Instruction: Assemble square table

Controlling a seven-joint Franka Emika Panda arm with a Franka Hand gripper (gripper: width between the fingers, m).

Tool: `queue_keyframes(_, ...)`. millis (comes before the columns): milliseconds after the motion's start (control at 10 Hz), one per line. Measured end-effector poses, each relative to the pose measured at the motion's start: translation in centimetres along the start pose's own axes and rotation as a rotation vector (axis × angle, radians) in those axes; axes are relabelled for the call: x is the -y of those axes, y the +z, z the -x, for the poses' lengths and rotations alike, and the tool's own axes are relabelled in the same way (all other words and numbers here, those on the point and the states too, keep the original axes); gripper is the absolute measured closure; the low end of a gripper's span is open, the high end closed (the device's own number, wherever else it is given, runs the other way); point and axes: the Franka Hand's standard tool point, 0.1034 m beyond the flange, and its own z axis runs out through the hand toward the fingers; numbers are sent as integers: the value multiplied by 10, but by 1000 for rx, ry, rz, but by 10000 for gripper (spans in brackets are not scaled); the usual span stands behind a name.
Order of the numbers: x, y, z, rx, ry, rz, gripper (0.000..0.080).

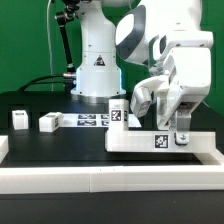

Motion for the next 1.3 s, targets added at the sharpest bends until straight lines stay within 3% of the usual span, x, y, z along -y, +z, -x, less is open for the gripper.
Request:
queue_keyframes(200, 0, 0, 0, 1, 1, 0, 711)
queue_keyframes(400, 0, -1, -5, -3, 45, 1, 417)
queue_keyframes(500, 0, -2, -7, -6, 46, 2, 417)
queue_keyframes(600, -3, -3, -6, -5, 47, 5, 238)
queue_keyframes(700, -7, -6, -5, -5, 50, 10, 178)
queue_keyframes(900, -21, -21, 6, 9, 70, 18, 155)
queue_keyframes(1100, -35, -45, 24, 43, 129, -10, 151)
queue_keyframes(1300, -37, -70, 48, 63, 177, -22, 150)
